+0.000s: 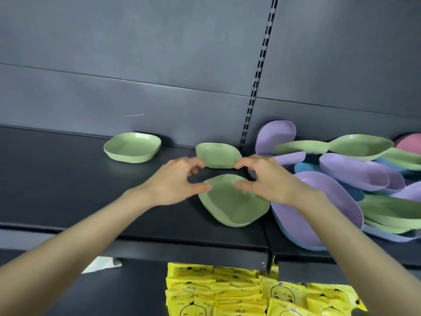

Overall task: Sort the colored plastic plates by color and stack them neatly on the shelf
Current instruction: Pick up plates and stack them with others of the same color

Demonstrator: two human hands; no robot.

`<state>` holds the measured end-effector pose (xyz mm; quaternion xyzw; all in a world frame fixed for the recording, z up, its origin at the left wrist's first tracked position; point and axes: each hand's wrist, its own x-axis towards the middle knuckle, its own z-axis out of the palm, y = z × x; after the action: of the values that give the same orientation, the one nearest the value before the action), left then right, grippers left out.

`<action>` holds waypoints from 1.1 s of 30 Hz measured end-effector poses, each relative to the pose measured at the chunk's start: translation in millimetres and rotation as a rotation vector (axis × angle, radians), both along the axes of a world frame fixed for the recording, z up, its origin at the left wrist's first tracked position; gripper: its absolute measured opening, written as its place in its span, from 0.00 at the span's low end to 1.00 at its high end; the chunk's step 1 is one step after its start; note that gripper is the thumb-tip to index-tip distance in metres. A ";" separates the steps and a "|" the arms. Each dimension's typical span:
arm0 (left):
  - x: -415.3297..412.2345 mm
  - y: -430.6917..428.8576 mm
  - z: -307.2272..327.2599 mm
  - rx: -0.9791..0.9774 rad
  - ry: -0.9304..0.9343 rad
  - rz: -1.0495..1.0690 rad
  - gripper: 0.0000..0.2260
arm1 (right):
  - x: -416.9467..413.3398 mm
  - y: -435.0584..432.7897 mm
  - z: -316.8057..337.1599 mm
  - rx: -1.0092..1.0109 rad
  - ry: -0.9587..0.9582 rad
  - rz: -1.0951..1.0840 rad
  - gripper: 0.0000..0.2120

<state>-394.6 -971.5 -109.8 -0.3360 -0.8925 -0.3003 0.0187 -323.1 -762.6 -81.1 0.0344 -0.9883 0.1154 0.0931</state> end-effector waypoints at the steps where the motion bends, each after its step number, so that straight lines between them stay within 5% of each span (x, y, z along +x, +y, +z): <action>1: 1.9 2.6 -2.8 -0.001 -0.037 0.018 0.25 | 1.1 0.4 -2.2 -0.003 -0.015 0.000 0.22; 5: 2.2 13.9 -11.1 -0.026 -0.180 0.081 0.28 | -1.5 1.0 -9.7 -0.030 -0.081 -0.019 0.22; 11: 0.2 26.0 -15.6 0.036 -0.250 0.157 0.21 | -6.4 5.8 -17.5 -0.094 -0.125 -0.015 0.22; 17: -1.0 22.1 -11.8 0.260 -0.239 0.229 0.10 | -8.1 10.3 -15.2 -0.183 -0.034 0.036 0.20; 21: -4.4 17.4 -4.4 0.435 -0.179 0.251 0.06 | -14.0 9.9 -9.7 -0.256 0.035 0.041 0.30; 26: -15.9 12.7 4.0 0.600 -0.131 0.246 0.06 | -23.7 6.8 3.2 -0.423 0.061 0.034 0.23; 33: -59.2 24.9 -0.7 0.592 -0.208 0.106 0.08 | -48.4 10.4 14.1 -0.449 0.070 -0.096 0.14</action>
<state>-453.8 -946.6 -110.4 -0.2365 -0.7797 -0.5785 0.0400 -371.6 -752.2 -67.0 -0.0304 -0.9346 0.3265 0.1379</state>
